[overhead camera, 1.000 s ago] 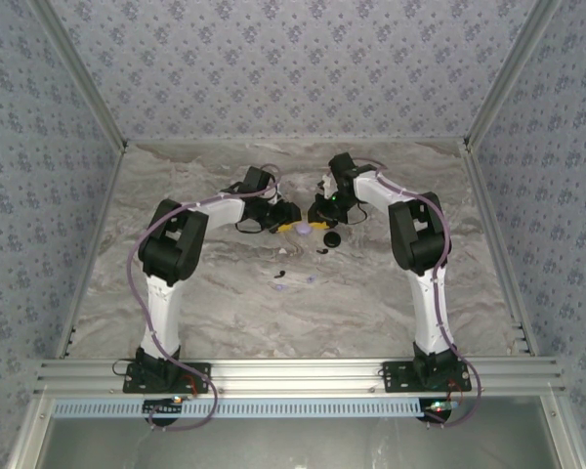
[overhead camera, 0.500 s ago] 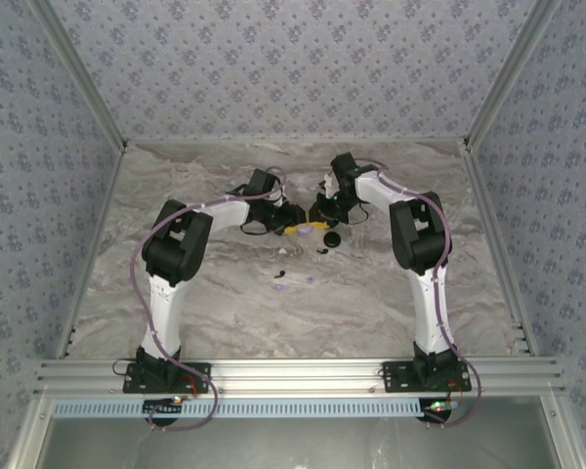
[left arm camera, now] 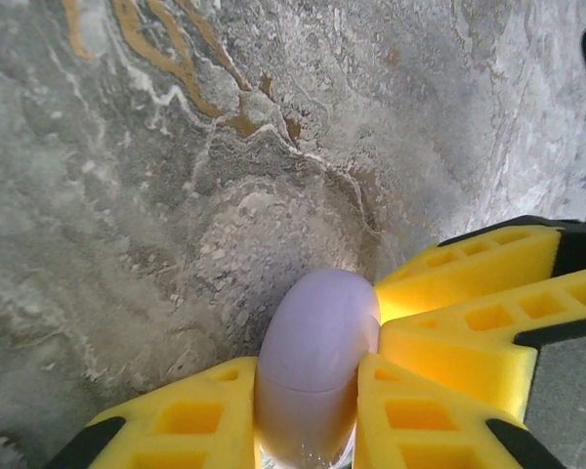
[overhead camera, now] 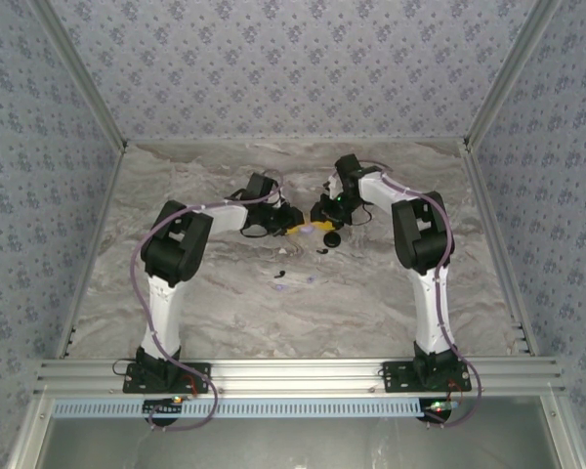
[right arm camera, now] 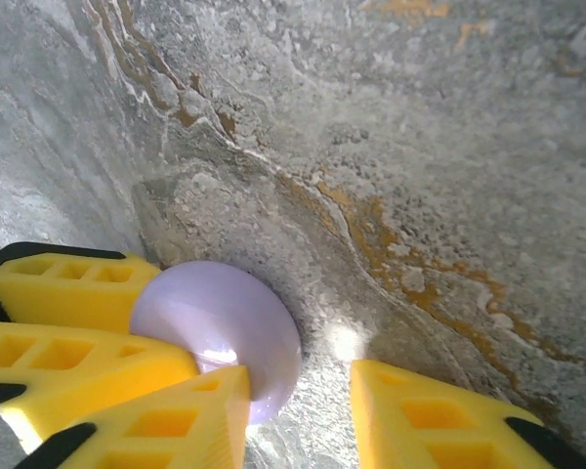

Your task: Insert the wireless bluetooth earbuds into the charging case

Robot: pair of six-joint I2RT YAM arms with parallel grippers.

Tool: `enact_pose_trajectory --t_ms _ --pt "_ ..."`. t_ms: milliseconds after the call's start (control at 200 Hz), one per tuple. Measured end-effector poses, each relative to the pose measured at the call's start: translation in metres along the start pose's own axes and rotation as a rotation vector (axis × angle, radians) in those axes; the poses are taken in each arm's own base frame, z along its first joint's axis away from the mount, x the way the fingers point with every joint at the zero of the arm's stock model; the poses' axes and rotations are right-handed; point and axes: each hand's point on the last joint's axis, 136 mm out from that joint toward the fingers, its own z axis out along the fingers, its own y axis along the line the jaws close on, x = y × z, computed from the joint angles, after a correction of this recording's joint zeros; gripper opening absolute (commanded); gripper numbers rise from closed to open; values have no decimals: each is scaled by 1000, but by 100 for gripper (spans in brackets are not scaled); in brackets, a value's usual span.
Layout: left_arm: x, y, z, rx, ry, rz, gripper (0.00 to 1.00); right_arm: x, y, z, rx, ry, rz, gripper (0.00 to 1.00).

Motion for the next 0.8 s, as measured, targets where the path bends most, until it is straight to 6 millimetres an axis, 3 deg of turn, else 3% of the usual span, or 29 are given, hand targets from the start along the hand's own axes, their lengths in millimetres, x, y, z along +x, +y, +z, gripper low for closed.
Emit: enact_pose_trajectory --t_ms 185,350,555,800 --pt "3 4 -7 4 -23 -4 19 9 6 -13 -5 -25 -18 44" --pt "0 2 -25 21 -59 1 19 2 27 -50 -57 -132 -80 49" --pt "-15 -47 -64 141 -138 105 19 -9 51 -99 -164 -254 -165 51" --pt "-10 -116 -118 279 -197 307 18 -4 74 -133 -321 -297 -258 51"
